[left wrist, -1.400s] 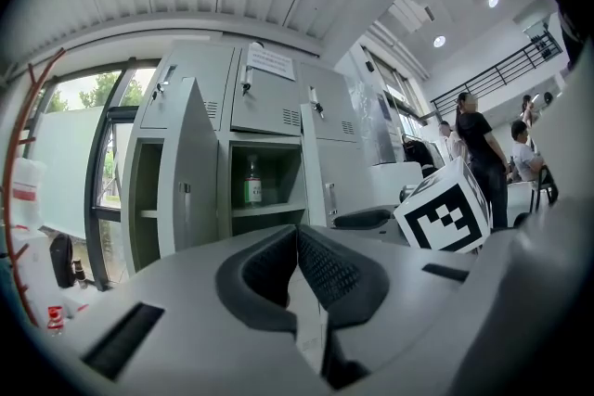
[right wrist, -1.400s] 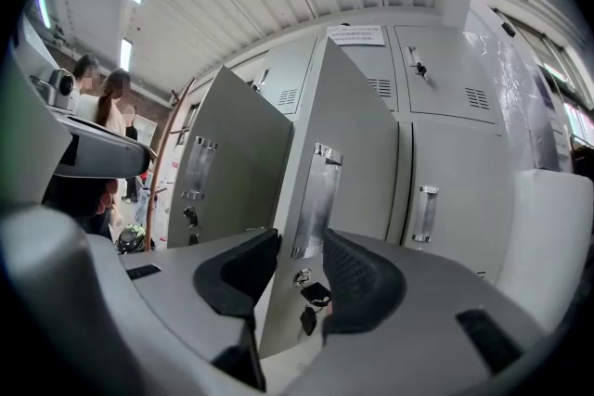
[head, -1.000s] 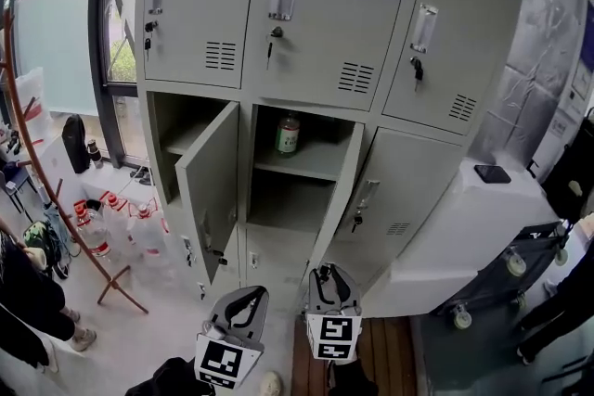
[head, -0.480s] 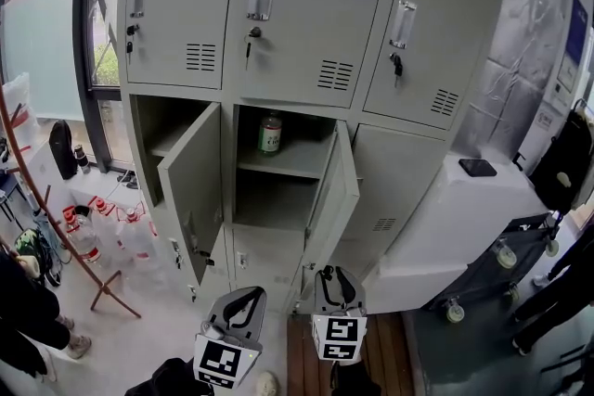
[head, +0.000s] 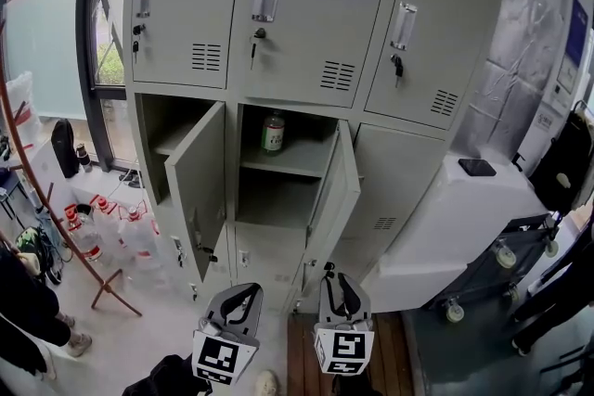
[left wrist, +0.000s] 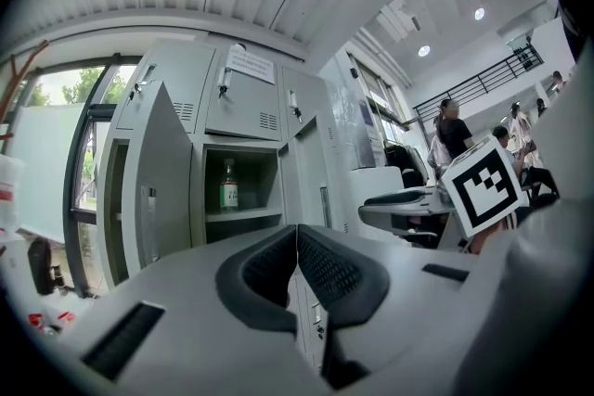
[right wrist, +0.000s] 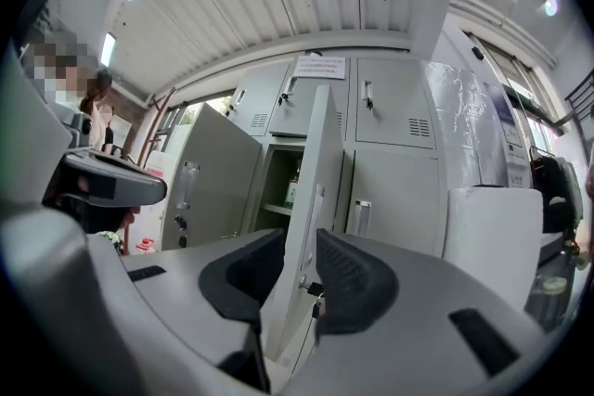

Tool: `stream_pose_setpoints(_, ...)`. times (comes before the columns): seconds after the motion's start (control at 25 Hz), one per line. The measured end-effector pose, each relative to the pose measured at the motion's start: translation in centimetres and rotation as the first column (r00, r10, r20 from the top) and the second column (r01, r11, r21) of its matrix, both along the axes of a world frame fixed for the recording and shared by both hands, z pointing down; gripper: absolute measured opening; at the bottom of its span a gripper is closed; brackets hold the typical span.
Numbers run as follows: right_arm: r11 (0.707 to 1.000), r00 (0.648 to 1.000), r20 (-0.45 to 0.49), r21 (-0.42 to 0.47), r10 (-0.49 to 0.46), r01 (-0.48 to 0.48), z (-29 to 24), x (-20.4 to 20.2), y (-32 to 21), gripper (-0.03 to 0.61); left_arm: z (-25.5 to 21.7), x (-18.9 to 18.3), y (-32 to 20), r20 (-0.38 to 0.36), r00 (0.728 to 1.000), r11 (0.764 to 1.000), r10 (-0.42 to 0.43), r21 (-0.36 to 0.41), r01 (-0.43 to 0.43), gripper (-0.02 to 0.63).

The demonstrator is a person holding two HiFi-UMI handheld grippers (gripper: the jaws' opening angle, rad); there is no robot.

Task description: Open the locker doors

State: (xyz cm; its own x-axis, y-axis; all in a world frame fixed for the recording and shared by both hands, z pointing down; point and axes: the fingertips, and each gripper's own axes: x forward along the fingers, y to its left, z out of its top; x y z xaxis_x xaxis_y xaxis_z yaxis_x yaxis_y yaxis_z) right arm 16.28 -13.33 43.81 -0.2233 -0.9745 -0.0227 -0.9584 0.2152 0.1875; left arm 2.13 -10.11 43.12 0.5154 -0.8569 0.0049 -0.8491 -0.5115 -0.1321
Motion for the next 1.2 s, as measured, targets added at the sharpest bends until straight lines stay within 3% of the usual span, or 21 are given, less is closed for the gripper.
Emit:
stream_pose_setpoints(0.48,0.999,0.998,0.038,0.018,0.050,-0.050,2.5,0.5,8.2,0.019,1.3,-1.3,3.3,0.011,1.000,1.000,0.002,-0.008,-0.002,0.023)
stream_pose_setpoints(0.64,0.998,0.992,0.111,0.027,0.060,-0.063,2.8,0.2,9.2,0.017,1.5,-1.4,4.1,0.012,1.000,1.000,0.010,-0.016,-0.010,0.023)
stream_pose_setpoints(1.2,0.998,0.992,0.112,0.008,0.057,-0.058,3.2,-0.3,9.4,0.017,0.9,-1.3,4.5,-0.001,1.000,1.000,0.022,-0.014,-0.022,0.023)
